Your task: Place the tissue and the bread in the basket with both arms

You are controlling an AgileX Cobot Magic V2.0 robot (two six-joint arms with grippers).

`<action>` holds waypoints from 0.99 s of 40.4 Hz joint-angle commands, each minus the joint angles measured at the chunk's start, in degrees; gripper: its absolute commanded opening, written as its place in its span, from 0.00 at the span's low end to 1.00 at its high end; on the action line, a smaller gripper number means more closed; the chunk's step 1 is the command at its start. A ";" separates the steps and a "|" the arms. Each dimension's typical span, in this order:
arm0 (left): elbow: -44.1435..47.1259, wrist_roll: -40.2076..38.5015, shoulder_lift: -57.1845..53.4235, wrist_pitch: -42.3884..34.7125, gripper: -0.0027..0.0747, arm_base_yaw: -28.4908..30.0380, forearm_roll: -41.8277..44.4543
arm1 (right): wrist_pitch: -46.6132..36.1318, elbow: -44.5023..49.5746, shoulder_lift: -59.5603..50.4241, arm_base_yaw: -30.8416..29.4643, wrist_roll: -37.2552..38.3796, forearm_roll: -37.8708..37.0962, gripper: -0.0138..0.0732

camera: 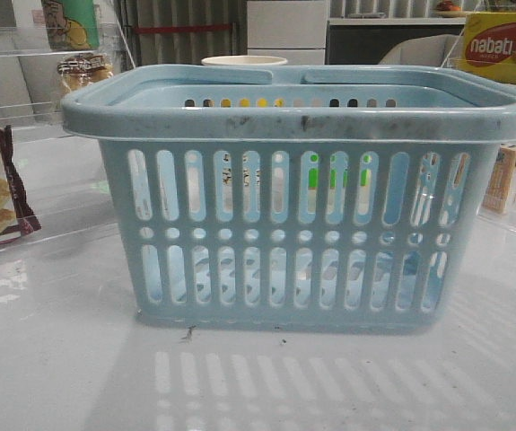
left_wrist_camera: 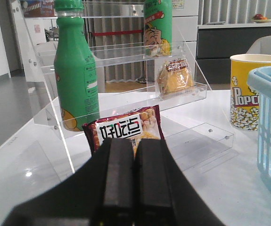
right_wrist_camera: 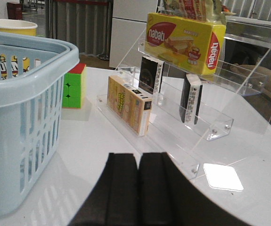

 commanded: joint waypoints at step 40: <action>-0.28 -0.23 -0.96 -7.10 0.15 0.12 -0.57 | -8.28 -0.13 -0.94 -0.20 -0.41 0.16 0.22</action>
